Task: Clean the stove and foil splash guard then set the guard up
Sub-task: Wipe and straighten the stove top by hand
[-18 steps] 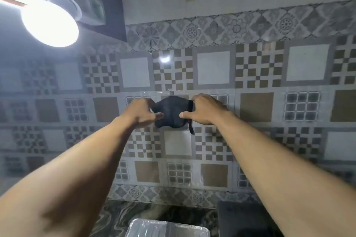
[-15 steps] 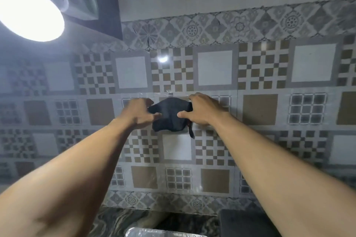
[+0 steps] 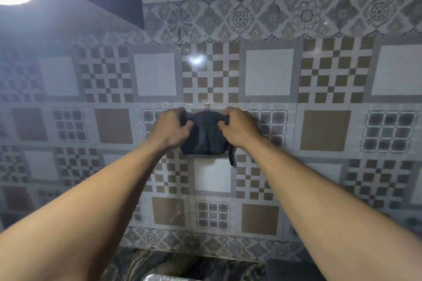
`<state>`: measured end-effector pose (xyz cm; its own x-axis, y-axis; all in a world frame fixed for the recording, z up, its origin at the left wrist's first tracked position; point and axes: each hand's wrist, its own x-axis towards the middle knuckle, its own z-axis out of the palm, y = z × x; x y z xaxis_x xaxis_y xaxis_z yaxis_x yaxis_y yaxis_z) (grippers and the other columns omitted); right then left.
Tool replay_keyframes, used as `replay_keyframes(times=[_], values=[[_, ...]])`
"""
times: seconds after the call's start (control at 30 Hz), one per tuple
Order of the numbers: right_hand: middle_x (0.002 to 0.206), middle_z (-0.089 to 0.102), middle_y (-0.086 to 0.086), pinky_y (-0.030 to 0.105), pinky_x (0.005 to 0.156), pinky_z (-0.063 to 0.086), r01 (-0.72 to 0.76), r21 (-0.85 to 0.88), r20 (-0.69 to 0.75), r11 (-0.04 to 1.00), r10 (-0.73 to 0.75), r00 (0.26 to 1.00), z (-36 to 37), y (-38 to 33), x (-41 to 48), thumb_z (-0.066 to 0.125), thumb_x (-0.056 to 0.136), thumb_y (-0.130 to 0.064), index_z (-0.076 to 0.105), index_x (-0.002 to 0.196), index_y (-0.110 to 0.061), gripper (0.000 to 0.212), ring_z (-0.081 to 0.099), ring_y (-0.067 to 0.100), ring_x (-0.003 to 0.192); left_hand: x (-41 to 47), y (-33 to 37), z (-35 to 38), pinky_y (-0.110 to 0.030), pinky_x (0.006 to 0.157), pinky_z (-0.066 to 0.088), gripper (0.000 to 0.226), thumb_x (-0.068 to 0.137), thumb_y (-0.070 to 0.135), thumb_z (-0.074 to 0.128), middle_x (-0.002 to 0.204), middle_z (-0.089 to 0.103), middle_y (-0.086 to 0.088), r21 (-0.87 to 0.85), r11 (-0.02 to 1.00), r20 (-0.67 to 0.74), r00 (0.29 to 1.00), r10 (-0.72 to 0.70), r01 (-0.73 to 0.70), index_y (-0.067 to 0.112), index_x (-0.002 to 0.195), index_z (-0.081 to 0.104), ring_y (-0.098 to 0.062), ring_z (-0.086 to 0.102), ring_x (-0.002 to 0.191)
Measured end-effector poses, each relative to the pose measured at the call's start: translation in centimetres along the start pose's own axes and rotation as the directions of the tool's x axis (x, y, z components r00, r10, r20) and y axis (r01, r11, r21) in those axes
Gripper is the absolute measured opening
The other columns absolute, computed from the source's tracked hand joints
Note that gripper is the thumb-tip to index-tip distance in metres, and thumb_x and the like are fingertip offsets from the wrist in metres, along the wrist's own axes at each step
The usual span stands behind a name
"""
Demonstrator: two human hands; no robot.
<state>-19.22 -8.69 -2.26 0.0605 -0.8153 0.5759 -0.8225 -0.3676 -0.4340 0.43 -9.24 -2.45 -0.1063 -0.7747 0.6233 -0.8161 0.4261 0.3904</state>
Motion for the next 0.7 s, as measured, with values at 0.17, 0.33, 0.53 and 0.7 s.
replay_keyframes(times=[0.17,0.33,0.53,0.7], values=[[0.092,0.067,0.005,0.035,0.077,0.054,-0.115,0.132,0.049,0.985,0.109,0.993,-1.3,0.5,0.1,0.062,0.093,-0.024,0.066,0.097,-0.012,0.014,0.063,0.022,0.087,0.1,1.6,-1.2,-0.041,0.082,0.055,0.013,0.095,0.027,0.059,0.101,0.068,-0.009,-0.115,0.989,0.055,0.995,-0.088,0.094,0.015,0.095,0.065,-0.028,0.063,0.096],[0.093,0.072,0.012,0.044,0.077,0.061,-0.299,0.244,0.17,0.923,0.263,0.95,-3.2,0.7,-2.5,0.07,0.09,-0.026,0.07,0.096,-0.003,0.023,0.07,0.027,0.084,-1.0,3.7,-1.3,-0.044,0.087,0.057,0.019,0.093,0.028,0.064,0.099,0.07,-0.009,-0.182,0.958,0.191,0.964,-0.186,0.221,0.011,0.094,0.072,-0.028,0.066,0.096],[0.109,0.067,0.011,0.036,0.061,0.063,-0.501,0.369,0.252,0.783,0.435,0.865,-5.6,1.4,-6.6,0.07,0.087,-0.018,0.065,0.105,-0.003,0.024,0.071,0.025,0.084,-4.3,8.0,0.8,-0.033,0.067,0.06,0.01,0.09,0.011,0.069,0.094,0.073,-0.015,-0.484,0.757,0.421,0.876,-0.237,0.438,0.001,0.087,0.07,-0.03,0.071,0.089],[0.103,0.071,0.012,0.037,0.068,0.063,-0.568,0.512,0.276,0.644,0.503,0.819,-7.8,3.4,-10.1,0.069,0.088,-0.034,0.065,0.108,-0.007,0.034,0.071,0.025,0.089,-7.7,12.7,3.4,-0.033,0.081,0.057,0.022,0.089,0.009,0.06,0.104,0.075,-0.016,-0.576,0.674,0.571,0.818,-0.074,0.463,0.0,0.105,0.073,-0.026,0.071,0.099]])
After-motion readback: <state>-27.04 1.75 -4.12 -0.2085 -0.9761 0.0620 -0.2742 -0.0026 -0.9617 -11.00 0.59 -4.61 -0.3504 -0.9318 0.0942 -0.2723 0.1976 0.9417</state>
